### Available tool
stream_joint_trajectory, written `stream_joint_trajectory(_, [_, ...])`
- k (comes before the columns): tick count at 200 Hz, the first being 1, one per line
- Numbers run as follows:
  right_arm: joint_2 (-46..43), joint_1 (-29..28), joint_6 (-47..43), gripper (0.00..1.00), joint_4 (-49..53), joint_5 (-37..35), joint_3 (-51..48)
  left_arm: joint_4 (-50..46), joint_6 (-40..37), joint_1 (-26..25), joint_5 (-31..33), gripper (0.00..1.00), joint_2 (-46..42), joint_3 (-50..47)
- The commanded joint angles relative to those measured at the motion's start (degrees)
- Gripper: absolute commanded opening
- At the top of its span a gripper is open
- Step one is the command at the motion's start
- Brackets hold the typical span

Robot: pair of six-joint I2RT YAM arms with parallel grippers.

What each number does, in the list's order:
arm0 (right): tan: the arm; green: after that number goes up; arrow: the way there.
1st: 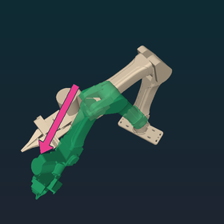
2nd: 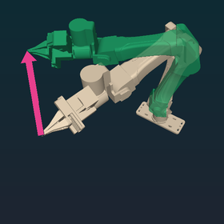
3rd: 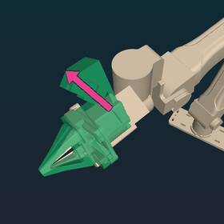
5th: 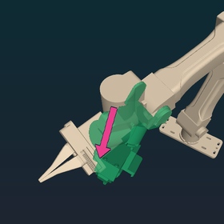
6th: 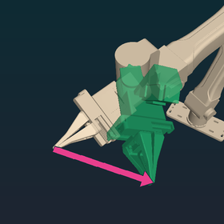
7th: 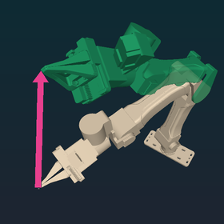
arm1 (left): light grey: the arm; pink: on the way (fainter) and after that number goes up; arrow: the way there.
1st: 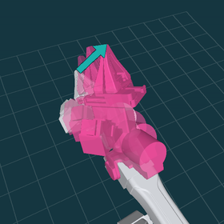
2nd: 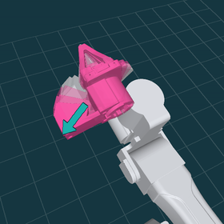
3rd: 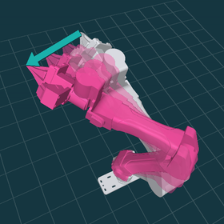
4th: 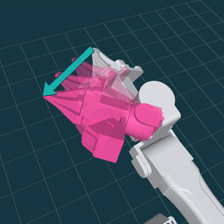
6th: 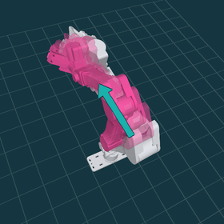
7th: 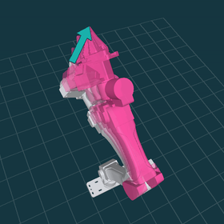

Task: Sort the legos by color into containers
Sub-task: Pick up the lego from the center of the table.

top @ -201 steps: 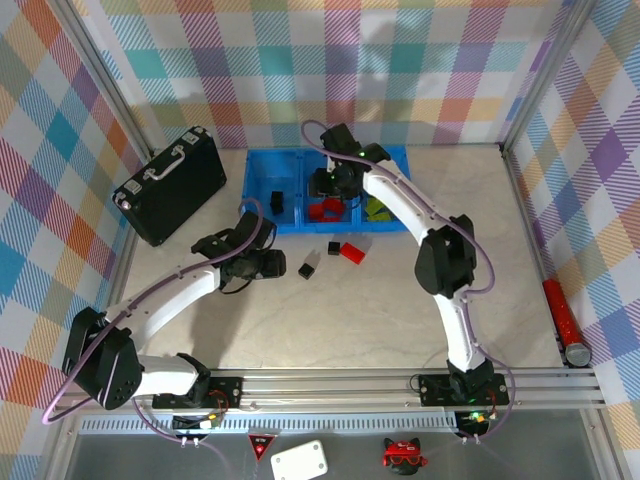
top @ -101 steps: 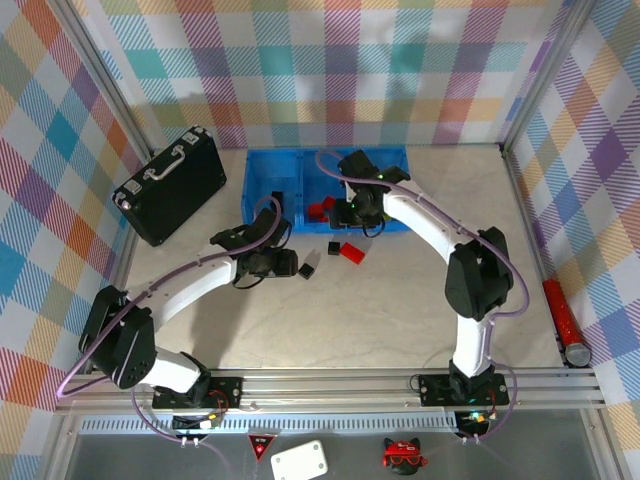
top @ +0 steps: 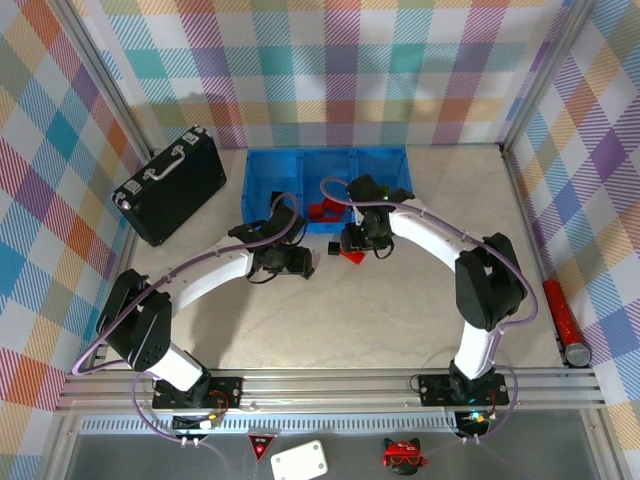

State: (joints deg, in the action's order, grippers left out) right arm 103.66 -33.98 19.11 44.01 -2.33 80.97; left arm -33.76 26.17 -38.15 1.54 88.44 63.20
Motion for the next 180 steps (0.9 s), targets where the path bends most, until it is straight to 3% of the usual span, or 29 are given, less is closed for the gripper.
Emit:
stream_joint_trajectory(1, [-1.9,-0.2,-3.3,0.54,-3.5,-0.1,-2.5,1.0,0.4,-0.7,0.2,0.51,0.0,1.0])
stream_joint_trajectory(81, [1.0,-0.2,-15.3,0.56,-10.8,-0.4,-6.6,1.1,0.2,-0.7,0.6,0.51,-0.1,1.0])
stream_joint_trajectory(180, [6.3,-0.1,-19.7,0.6,-13.9,-1.7,-6.5,-0.4,0.4,-0.7,2.2,0.51,-1.2,0.6])
